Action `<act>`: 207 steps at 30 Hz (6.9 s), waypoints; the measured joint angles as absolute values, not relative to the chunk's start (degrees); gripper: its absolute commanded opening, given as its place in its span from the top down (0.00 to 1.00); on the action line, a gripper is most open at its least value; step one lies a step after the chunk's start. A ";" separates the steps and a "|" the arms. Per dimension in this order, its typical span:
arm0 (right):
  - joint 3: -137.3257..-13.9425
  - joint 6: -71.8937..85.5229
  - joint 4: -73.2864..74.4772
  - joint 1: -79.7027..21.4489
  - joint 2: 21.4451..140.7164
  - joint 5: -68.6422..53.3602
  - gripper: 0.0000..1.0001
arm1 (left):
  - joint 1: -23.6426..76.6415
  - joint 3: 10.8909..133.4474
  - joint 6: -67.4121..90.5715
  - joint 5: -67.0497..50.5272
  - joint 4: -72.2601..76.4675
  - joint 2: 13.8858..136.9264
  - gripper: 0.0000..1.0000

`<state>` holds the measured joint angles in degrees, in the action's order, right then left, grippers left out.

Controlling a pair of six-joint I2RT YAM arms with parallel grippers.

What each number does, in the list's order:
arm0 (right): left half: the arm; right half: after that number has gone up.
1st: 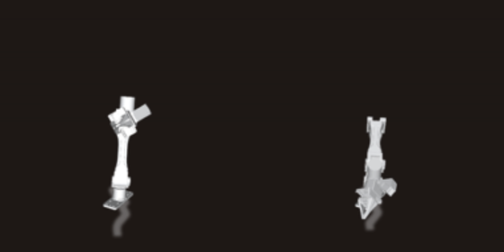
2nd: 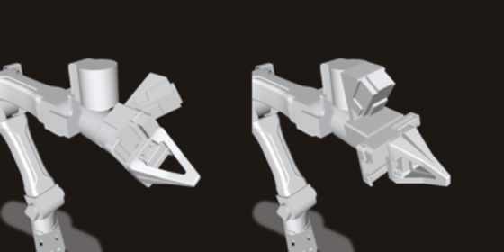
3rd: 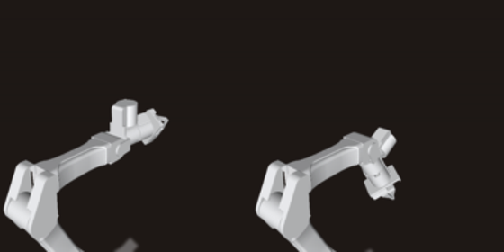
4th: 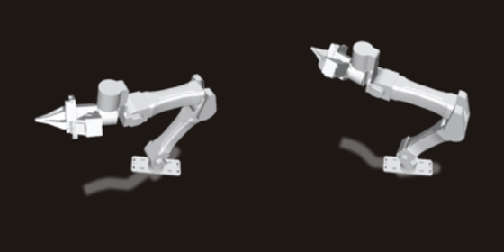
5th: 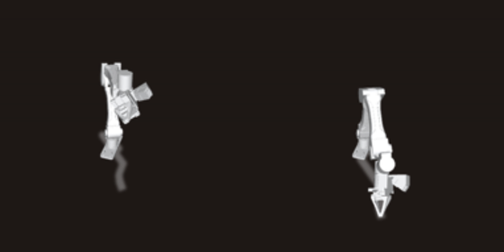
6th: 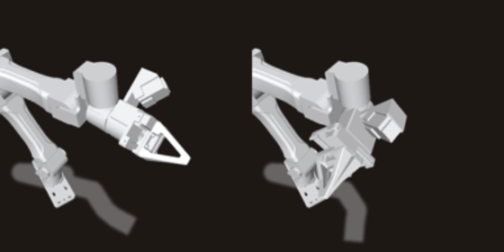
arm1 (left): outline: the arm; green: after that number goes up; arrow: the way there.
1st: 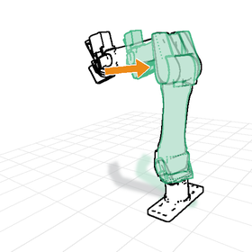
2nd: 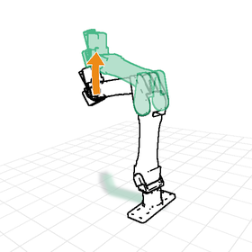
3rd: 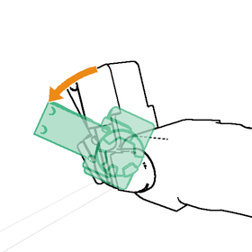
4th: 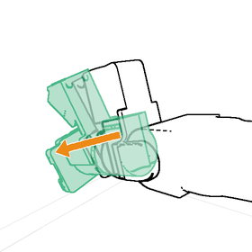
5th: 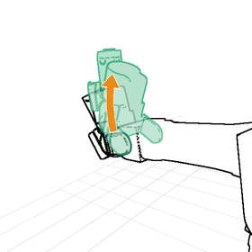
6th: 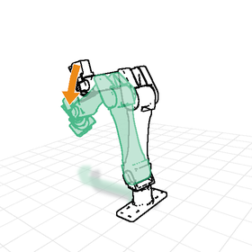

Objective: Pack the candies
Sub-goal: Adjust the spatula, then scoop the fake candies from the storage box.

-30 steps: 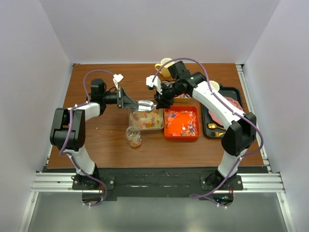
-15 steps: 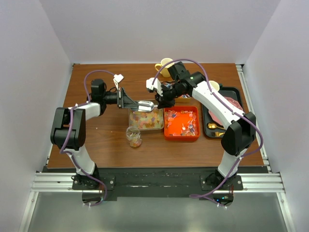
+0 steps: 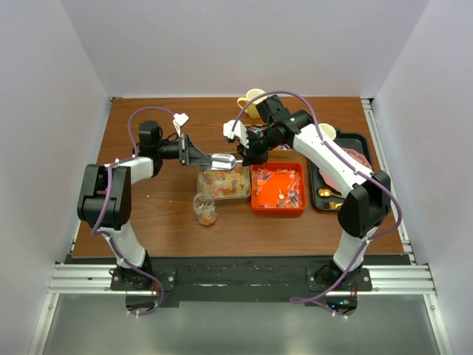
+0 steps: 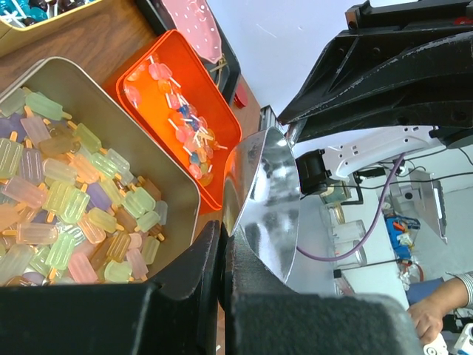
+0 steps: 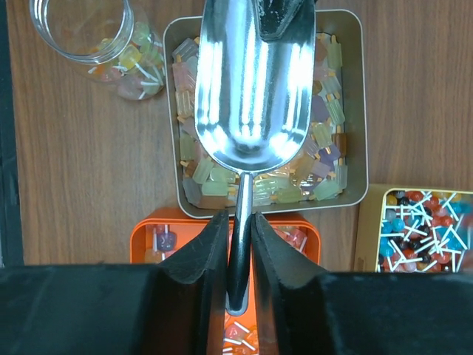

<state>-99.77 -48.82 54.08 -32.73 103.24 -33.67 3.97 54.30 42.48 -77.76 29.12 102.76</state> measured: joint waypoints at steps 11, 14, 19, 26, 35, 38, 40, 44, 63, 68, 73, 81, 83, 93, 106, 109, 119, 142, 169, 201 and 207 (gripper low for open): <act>-100.92 -53.12 56.23 -32.73 103.61 -28.97 1.00 | 1.98 55.86 31.64 -71.02 12.62 100.66 0.36; -106.28 -57.84 59.70 -32.73 106.41 -23.92 1.00 | 0.03 55.37 28.12 -65.10 5.80 97.73 0.31; -116.62 -65.91 63.13 -33.10 113.58 -14.37 1.00 | -2.79 50.35 25.45 -54.24 -0.78 89.52 0.31; -119.35 -77.21 66.61 -36.69 117.14 -0.08 1.00 | -2.87 44.25 22.87 -42.70 -6.31 82.32 0.31; -117.27 -83.50 66.32 -44.49 117.14 14.66 1.00 | -2.87 34.24 23.94 -38.11 -5.52 75.75 0.30; -115.85 -84.53 65.76 -46.24 117.14 18.61 1.00 | -2.87 32.18 25.02 -37.82 -4.51 74.08 0.32; -114.58 -85.36 65.06 -47.09 117.14 21.34 1.00 | -2.87 30.70 26.00 -37.76 -3.11 73.38 0.38; -112.79 -86.35 63.81 -47.48 117.23 25.58 1.00 | -2.87 28.45 27.49 -37.82 -0.93 73.23 0.51; -111.59 -81.17 65.12 -55.96 119.72 26.70 1.00 | 0.89 26.33 29.54 -39.72 6.66 77.60 0.83; -112.03 -79.88 65.93 -56.07 119.72 26.04 1.00 | 0.89 26.33 29.54 -40.23 7.44 77.84 0.83; -114.26 -79.94 67.13 -52.14 119.72 25.78 1.00 | 0.89 26.33 29.54 -40.27 8.27 77.97 0.83; -114.74 -80.12 67.53 -48.03 119.72 24.95 1.00 | 0.91 26.33 29.67 -40.95 10.02 80.47 0.86; -114.72 -80.07 68.10 -48.38 119.72 24.27 1.00 | 1.02 26.33 29.93 -41.36 10.50 80.86 0.87; -116.99 -79.53 70.35 -50.06 122.83 24.49 1.00 | 3.03 26.33 30.00 -41.74 11.57 81.87 0.89; -117.32 -77.67 72.38 -51.68 125.56 24.88 1.00 | 3.20 26.33 30.00 -41.85 12.88 83.57 0.93; -117.32 -77.01 73.28 -52.01 125.56 23.66 1.00 | 3.20 26.33 30.00 -42.09 13.06 84.18 0.93; -122.91 -72.49 75.40 -52.38 129.93 23.38 1.00 | 3.20 26.35 30.04 -42.37 13.89 85.60 0.94; -124.29 -62.37 72.27 -54.11 133.05 13.50 1.00 | 3.36 27.66 32.38 -44.73 16.23 89.17 0.96; -102.61 -51.62 52.86 -45.39 121.64 -7.57 1.00 | 0.38 34.28 25.89 -43.46 3.01 85.71 0.49; -83.70 -47.81 36.36 -34.81 108.53 -23.99 1.00 | -6.13 48.42 16.32 -58.50 -2.79 87.31 0.46; -83.13 -47.86 36.77 -34.76 104.12 -24.38 1.00 | -7.03 48.42 16.32 -57.65 -2.92 86.59 0.43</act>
